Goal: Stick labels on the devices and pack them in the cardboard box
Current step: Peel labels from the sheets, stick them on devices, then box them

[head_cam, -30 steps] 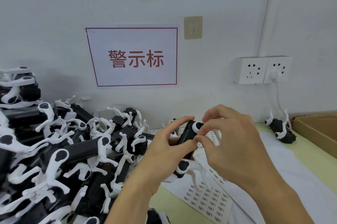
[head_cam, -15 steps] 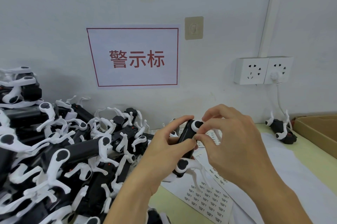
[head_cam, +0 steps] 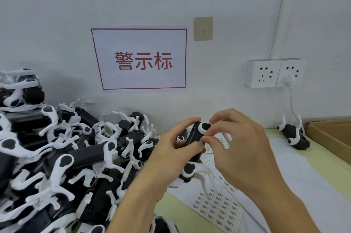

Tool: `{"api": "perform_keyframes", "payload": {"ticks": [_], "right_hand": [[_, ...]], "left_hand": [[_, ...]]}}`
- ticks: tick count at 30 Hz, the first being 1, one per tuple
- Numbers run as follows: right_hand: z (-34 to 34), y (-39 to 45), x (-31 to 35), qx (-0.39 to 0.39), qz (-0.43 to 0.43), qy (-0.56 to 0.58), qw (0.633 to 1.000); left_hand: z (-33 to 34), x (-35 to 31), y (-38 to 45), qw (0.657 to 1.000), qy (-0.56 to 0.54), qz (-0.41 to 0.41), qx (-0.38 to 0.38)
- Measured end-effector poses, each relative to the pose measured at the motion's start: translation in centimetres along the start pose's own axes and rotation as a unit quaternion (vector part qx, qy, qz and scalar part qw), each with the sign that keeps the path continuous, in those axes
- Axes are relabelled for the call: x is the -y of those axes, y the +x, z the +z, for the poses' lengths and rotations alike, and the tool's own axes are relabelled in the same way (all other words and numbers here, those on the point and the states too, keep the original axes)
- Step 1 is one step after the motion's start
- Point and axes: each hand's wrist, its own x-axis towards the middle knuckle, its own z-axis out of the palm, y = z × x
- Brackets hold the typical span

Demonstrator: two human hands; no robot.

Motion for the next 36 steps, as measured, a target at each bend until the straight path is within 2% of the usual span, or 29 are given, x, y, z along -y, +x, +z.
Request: {"api": "perform_keyframes", "payload": {"ticks": [8,11,13,17,20,25,30,36], "right_hand": [[0.1,0.2,-0.3,-0.019,-0.004,0.019,1.0],[-0.2,0.3,-0.5,-0.038,0.027,0.108,0.993],[-0.3,0.4,-0.8,-0.014,0.078,0.168,0.983],[-0.4,0.3,-1.2,0.088,0.156,0.278,0.944],[-0.5,0.3,-0.8,0.125,0.138,0.341,0.921],[-0.6,0.3,-0.8,0.116,0.128,0.336,0.926],[-0.4,0.3,-1.0,0.119,0.144,0.337,0.923],[-1.1,0.4,-1.6,0.185,0.125,0.372,0.901]], "left_hand": [[-0.4,0.3,0.2,1.0,0.007,0.007,0.002],[-0.4,0.4,0.3,1.0,-0.015,0.01,0.015],[-0.2,0.3,0.2,0.999,-0.042,0.01,0.022],[0.0,0.1,0.1,0.995,-0.09,0.027,0.046],[0.0,0.1,0.1,0.992,-0.097,0.047,0.058],[-0.2,0.3,0.1,0.993,-0.052,0.087,0.059],[0.1,0.5,0.2,0.993,-0.048,0.087,0.069],[0.0,0.7,0.4,0.991,-0.083,0.071,0.076]]}}
